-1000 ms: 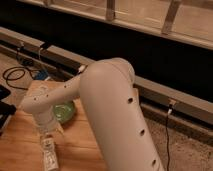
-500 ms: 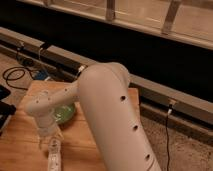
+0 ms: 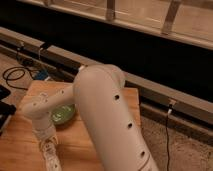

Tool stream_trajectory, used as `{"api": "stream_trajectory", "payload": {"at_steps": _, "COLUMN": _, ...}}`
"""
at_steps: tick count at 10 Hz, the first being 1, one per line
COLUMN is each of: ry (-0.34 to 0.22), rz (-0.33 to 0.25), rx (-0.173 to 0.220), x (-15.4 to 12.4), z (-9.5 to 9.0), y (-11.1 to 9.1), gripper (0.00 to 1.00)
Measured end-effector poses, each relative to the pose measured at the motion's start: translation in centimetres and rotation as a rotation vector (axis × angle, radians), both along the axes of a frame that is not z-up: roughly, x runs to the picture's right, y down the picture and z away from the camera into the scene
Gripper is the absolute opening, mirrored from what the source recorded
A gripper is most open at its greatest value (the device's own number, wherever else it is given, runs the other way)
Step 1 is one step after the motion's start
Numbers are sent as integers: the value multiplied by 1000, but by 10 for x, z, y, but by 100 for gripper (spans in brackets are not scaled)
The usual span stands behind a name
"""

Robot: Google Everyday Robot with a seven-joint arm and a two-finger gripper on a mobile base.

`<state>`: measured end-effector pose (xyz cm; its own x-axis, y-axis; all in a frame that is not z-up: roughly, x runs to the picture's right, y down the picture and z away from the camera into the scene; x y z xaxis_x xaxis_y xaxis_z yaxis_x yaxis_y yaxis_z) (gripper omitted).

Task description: Place the bottle in the ceramic bowl

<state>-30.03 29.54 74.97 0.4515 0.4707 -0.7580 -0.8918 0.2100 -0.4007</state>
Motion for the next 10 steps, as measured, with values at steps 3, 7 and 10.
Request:
{"api": "stream_trajectory", "payload": {"at_steps": 3, "ry": -23, "rz": -17, "rx": 20, "x": -5, "z": -3, "y": 1, "gripper": 2}}
{"api": "stream_trajectory", "payload": {"at_steps": 7, "ry": -88, "rz": 43, "rx": 50, "x": -4, "z": -9, "y": -16, "gripper": 0}}
{"api": "stream_trajectory", "payload": {"at_steps": 10, "ry": -149, "rz": 116, "rx": 125, "x": 2, "z": -25, "y": -61, "gripper": 0}}
